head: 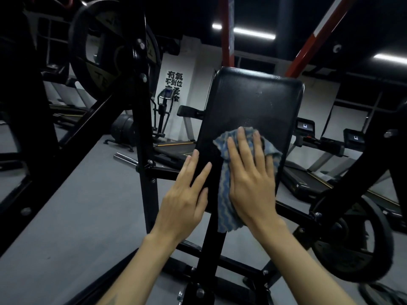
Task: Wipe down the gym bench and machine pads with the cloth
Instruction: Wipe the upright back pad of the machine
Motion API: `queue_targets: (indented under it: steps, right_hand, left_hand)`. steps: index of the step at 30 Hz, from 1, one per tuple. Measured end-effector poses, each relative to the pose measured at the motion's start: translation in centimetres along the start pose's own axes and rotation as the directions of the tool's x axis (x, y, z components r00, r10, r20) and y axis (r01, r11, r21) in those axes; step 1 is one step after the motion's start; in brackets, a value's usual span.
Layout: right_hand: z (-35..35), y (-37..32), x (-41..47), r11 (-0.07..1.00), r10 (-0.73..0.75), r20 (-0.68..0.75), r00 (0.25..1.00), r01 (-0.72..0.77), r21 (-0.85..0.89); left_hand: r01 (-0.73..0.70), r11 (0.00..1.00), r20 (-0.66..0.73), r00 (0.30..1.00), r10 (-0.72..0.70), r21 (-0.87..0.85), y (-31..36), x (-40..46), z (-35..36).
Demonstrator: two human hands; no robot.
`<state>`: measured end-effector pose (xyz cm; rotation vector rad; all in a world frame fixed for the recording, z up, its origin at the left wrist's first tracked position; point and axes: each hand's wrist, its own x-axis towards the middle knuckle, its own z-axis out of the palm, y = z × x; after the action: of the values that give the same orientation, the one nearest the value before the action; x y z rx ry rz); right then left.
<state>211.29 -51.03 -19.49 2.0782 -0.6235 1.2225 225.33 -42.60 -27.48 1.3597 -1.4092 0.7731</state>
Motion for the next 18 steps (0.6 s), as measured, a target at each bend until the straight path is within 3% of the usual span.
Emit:
queue_targets:
  steps: [4, 7, 10, 15, 18]
  right_hand:
    - [0.3, -0.6, 3.0, 0.982, -0.187, 0.072, 0.980, 0.188, -0.005]
    - [0.3, -0.3, 3.2, 0.994, -0.109, 0.015, 0.994, 0.109, -0.016]
    - [0.7, -0.7, 0.7, 1.000, -0.017, -0.022, 1.000, 0.017, -0.025]
    - [0.3, -0.4, 3.7, 0.976, -0.213, 0.067, 0.975, 0.216, -0.037]
    - [-0.1, 0.2, 3.6, 0.994, -0.103, 0.033, 0.994, 0.104, -0.019]
  left_hand:
    - [0.172, 0.960, -0.004, 0.984, -0.177, -0.220, 0.6, -0.1, 0.6]
    - [0.200, 0.936, -0.002, 0.978, -0.209, -0.290, 0.7, -0.2, 1.0]
    - [0.178, 0.942, 0.000, 0.983, -0.186, -0.284, 0.5, -0.2, 0.8]
    - [0.153, 0.965, 0.039, 0.988, -0.148, -0.212, 0.1, -0.3, 0.3]
    - [0.112, 0.984, 0.050, 0.993, -0.106, -0.141, -0.2, -0.5, -0.1]
